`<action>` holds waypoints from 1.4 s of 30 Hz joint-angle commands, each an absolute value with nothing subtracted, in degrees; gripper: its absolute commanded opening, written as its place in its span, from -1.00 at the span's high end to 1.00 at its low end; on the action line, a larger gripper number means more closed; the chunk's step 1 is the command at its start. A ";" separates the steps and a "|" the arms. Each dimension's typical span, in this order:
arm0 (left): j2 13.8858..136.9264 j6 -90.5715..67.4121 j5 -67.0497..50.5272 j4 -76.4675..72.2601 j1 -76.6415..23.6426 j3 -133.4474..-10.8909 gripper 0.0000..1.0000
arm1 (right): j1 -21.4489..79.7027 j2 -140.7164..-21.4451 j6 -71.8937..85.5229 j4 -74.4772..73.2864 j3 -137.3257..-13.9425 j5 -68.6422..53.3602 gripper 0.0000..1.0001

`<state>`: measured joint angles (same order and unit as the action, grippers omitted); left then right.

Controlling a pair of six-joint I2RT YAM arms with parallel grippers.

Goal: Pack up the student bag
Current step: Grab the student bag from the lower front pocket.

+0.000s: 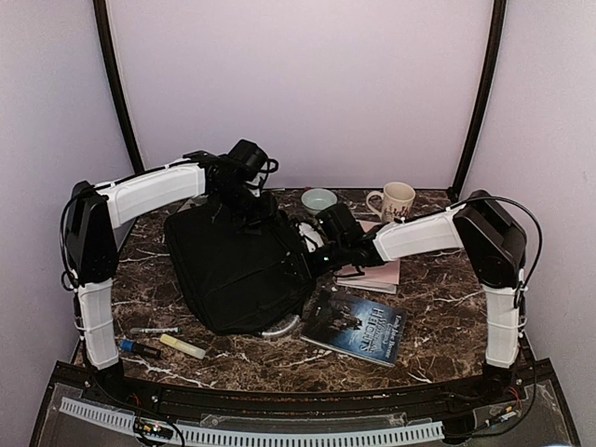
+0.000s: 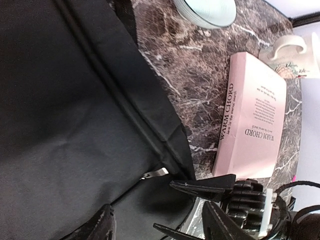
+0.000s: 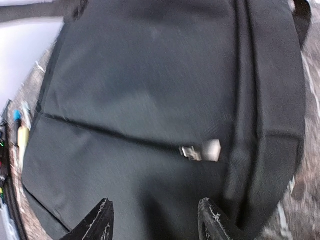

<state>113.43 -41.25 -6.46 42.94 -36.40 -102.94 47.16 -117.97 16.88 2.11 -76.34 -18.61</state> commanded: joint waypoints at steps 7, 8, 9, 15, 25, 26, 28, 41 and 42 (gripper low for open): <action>123.96 -38.78 -4.87 52.31 -39.72 -117.35 -0.20 | 44.26 -111.75 14.15 2.38 -67.65 -15.73 -0.21; 125.20 -38.25 -4.40 53.43 -40.18 -118.91 -0.20 | 44.03 -111.43 13.93 2.12 -67.31 -15.67 -0.22; 126.50 -37.76 -3.75 54.64 -40.69 -120.50 -0.19 | 43.76 -111.03 13.83 1.97 -66.93 -15.69 -0.22; 132.97 -35.24 -0.01 60.35 -42.49 -127.00 -0.18 | 42.42 -108.83 14.76 -0.36 -64.51 -14.98 -0.24; 137.02 -34.75 5.67 63.93 -44.03 -130.56 -0.04 | 42.28 -104.54 13.37 -4.57 -61.75 -16.36 -0.25; 137.09 -35.20 6.56 64.35 -44.04 -130.53 -0.01 | 42.28 -104.43 13.23 -4.82 -61.67 -16.51 -0.25; 137.19 -35.99 7.70 64.76 -44.06 -130.34 0.04 | 42.27 -104.32 13.16 -5.42 -61.78 -17.01 -0.25; 138.14 -37.98 10.43 62.22 -45.06 -129.86 0.37 | 42.28 -99.34 12.22 -6.95 -58.11 -15.98 -0.25; 138.16 -37.97 10.29 61.96 -45.21 -129.70 0.40 | 42.25 -99.07 12.34 -6.94 -57.83 -15.92 -0.25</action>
